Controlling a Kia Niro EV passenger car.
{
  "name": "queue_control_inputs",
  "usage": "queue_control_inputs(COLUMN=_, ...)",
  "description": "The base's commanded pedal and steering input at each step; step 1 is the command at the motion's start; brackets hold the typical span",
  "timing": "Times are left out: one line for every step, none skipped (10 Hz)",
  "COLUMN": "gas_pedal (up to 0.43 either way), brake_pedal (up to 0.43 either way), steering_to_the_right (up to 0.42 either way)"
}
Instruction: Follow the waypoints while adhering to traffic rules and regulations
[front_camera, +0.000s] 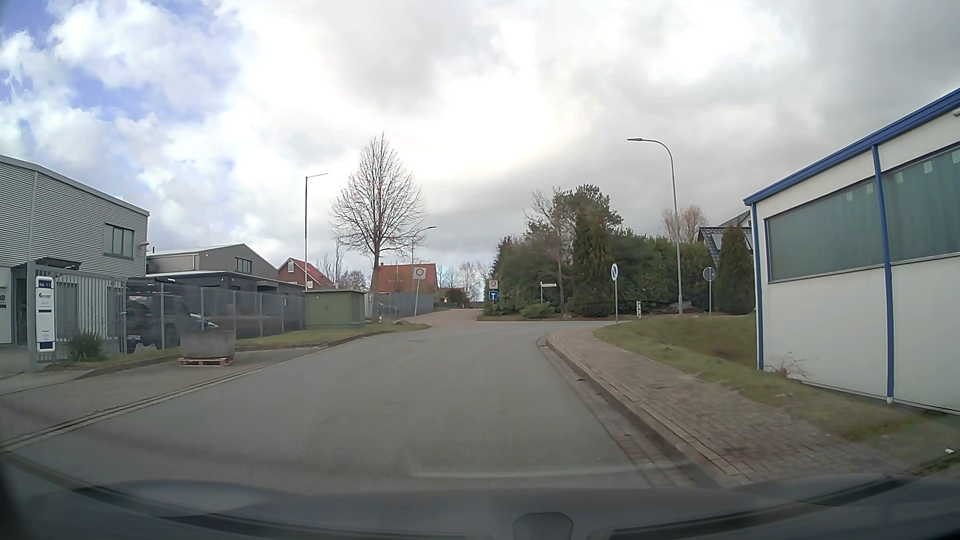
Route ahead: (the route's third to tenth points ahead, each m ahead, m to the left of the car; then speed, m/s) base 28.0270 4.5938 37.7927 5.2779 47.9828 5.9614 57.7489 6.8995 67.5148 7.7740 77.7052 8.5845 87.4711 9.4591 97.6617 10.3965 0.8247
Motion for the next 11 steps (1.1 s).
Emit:
queue_control_inputs(gas_pedal=0.000, brake_pedal=0.000, steering_to_the_right=-0.007)
queue_control_inputs(gas_pedal=0.000, brake_pedal=0.000, steering_to_the_right=-0.007)
queue_control_inputs(gas_pedal=0.000, brake_pedal=0.000, steering_to_the_right=-0.007)
queue_control_inputs(gas_pedal=0.000, brake_pedal=0.000, steering_to_the_right=-0.007)
queue_control_inputs(gas_pedal=0.000, brake_pedal=0.000, steering_to_the_right=-0.009)
queue_control_inputs(gas_pedal=0.000, brake_pedal=0.000, steering_to_the_right=-0.011)
queue_control_inputs(gas_pedal=0.000, brake_pedal=0.000, steering_to_the_right=-0.011)
queue_control_inputs(gas_pedal=0.000, brake_pedal=0.000, steering_to_the_right=-0.011)
queue_control_inputs(gas_pedal=0.000, brake_pedal=0.000, steering_to_the_right=-0.010)
queue_control_inputs(gas_pedal=0.000, brake_pedal=0.000, steering_to_the_right=-0.010)
queue_control_inputs(gas_pedal=0.000, brake_pedal=0.000, steering_to_the_right=-0.011)
